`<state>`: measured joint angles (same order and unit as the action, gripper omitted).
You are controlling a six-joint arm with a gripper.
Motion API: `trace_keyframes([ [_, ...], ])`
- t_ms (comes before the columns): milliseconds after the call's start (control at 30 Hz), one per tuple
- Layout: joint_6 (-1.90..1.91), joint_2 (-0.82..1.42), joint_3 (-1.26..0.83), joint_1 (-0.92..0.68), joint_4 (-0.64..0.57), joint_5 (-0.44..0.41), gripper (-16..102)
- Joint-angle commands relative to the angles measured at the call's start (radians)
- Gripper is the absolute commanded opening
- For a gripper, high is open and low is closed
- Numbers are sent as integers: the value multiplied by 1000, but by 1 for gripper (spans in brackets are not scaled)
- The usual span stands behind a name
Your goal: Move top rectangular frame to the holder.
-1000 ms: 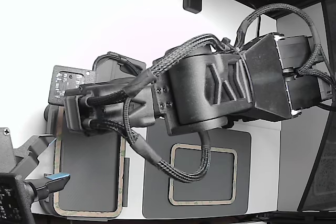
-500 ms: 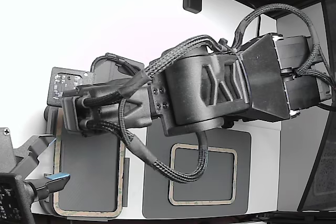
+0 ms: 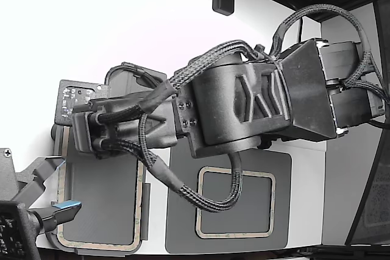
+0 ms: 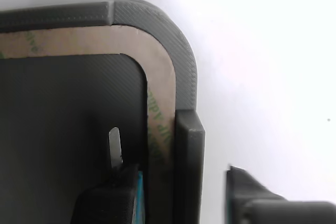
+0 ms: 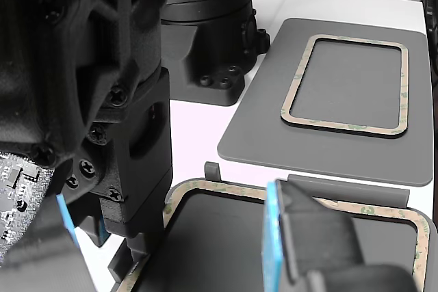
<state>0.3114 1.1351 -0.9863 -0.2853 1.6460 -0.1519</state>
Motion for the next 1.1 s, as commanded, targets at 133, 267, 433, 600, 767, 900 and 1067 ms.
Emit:
trace_keyframes([
  [133,5,48,28,12,9,-8,100],
  [267,29,107,0,20,8,-29,100],
  [433,44,265,-130,51,-46,-55,100],
  [600,-32,522,-383,114,-190,-46,100],
  [767,-91,831,-673,225,-322,-11,100],
  [900,-138,1100,-942,322,-463,49,100],
  [1067,-173,1374,-1250,393,-629,124,100],
])
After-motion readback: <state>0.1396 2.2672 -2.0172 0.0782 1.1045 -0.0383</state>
